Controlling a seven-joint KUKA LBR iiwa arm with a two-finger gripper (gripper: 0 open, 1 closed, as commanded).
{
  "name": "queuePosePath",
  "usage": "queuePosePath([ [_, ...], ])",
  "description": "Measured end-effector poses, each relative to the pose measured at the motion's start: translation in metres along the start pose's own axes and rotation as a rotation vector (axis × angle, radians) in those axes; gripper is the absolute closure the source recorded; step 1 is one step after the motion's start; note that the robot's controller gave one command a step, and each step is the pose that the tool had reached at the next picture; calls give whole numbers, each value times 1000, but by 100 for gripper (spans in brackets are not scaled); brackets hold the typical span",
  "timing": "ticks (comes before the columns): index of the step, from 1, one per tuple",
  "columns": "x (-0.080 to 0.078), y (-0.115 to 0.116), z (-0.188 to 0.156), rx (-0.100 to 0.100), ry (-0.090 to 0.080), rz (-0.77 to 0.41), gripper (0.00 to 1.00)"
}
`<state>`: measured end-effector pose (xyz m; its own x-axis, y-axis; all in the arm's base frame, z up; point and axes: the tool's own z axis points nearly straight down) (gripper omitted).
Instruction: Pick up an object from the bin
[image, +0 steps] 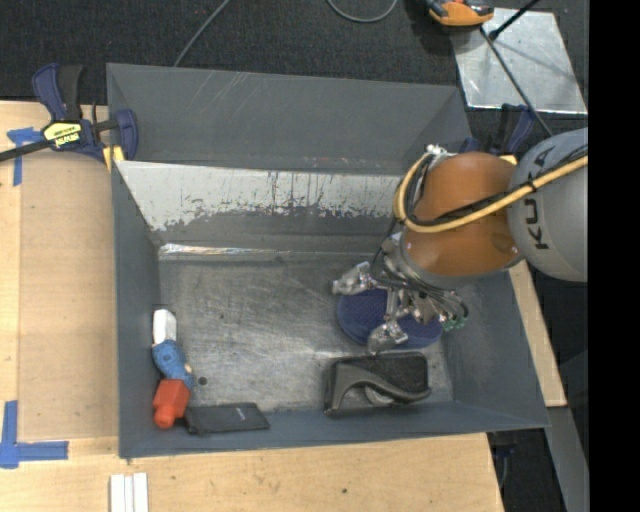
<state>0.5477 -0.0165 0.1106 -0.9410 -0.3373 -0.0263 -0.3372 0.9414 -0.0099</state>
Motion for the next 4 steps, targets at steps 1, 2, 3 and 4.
queuePosePath([
  [1, -21, -32, 1, -7, 19, -35, 0],
  [2, 2, -31, 36, -2, 18, 468, 0],
  [3, 1, -32, 35, -1, 9, 469, 100],
  [4, -17, -42, -114, -1, 16, 431, 100],
])
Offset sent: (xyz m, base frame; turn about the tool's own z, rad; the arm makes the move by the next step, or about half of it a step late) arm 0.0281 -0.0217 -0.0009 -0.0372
